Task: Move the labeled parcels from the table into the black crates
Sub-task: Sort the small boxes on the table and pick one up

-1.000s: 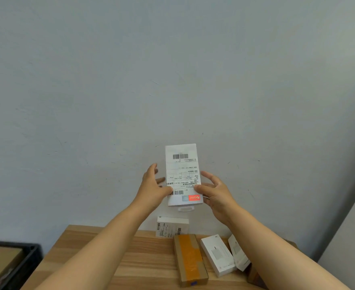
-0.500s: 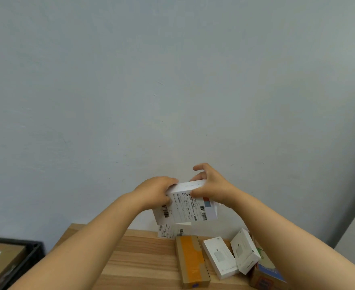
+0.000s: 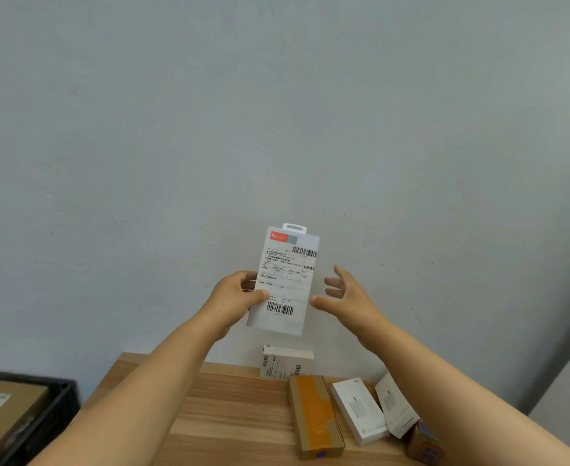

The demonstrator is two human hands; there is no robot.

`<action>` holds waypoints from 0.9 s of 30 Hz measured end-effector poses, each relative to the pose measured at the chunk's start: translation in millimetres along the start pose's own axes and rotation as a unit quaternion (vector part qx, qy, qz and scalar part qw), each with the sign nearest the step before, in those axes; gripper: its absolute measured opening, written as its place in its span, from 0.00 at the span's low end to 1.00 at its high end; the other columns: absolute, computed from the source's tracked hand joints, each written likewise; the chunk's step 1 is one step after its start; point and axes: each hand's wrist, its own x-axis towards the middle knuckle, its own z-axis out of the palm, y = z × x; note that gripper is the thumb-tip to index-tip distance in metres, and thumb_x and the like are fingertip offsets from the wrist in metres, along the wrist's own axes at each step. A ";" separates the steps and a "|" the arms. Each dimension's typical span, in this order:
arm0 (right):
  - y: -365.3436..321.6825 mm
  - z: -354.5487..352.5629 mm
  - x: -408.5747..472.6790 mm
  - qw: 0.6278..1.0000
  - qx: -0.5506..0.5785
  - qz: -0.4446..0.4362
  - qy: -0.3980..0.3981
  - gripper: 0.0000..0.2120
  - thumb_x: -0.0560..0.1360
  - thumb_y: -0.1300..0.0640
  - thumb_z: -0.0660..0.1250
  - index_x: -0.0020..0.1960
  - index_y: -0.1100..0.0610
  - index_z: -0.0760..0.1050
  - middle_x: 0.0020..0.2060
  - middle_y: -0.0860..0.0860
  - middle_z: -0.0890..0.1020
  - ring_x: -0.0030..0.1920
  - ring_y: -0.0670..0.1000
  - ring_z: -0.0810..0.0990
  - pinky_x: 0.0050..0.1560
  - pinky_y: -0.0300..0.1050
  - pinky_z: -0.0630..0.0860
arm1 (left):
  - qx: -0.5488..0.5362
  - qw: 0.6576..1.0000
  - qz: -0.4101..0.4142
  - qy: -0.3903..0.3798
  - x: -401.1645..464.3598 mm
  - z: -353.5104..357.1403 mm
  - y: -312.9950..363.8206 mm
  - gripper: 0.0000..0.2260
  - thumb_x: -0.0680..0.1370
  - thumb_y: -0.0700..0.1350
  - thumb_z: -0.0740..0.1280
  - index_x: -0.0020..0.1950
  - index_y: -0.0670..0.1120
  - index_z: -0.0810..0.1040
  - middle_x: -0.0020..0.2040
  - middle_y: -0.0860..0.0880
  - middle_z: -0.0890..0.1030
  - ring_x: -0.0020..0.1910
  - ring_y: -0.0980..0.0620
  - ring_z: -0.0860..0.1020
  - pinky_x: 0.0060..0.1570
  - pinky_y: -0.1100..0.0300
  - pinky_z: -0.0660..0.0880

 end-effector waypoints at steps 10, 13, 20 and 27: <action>-3.6 63.6 -18.5 0.998 0.055 0.011 0.011 0.25 0.73 0.59 0.71 0.68 0.54 0.70 0.51 0.46 0.83 0.51 0.45 0.81 0.50 0.39 0.78 | -0.083 0.996 -0.015 -0.001 -13.6 -32.6 -16.3 0.16 0.76 0.38 0.68 0.60 0.49 0.69 0.53 0.48 0.80 0.50 0.51 0.81 0.46 0.59 0.77; -3.6 78.6 -32.0 0.997 0.074 0.019 0.022 0.21 0.73 0.60 0.71 0.65 0.53 0.73 0.51 0.46 0.83 0.50 0.46 0.82 0.46 0.38 0.79 | -0.077 0.997 -0.014 -0.007 -24.6 -43.4 -25.2 0.14 0.77 0.38 0.68 0.60 0.49 0.70 0.53 0.48 0.80 0.51 0.51 0.81 0.48 0.58 0.77; -8.7 101.8 -73.5 0.995 0.095 0.028 -0.002 0.18 0.73 0.63 0.70 0.62 0.54 0.74 0.49 0.47 0.84 0.46 0.43 0.83 0.37 0.32 0.77 | -0.071 0.997 -0.017 -0.010 -73.2 -64.7 -36.6 0.13 0.78 0.38 0.65 0.61 0.50 0.72 0.55 0.49 0.81 0.53 0.51 0.81 0.58 0.52 0.76; -7.6 116.0 -127.5 0.989 0.138 0.027 -0.038 0.20 0.73 0.66 0.71 0.63 0.57 0.74 0.51 0.51 0.83 0.50 0.48 0.83 0.44 0.38 0.80 | -0.065 0.997 -0.018 0.028 -150.4 -71.2 -35.3 0.14 0.79 0.37 0.62 0.61 0.51 0.73 0.57 0.50 0.80 0.56 0.52 0.79 0.59 0.54 0.75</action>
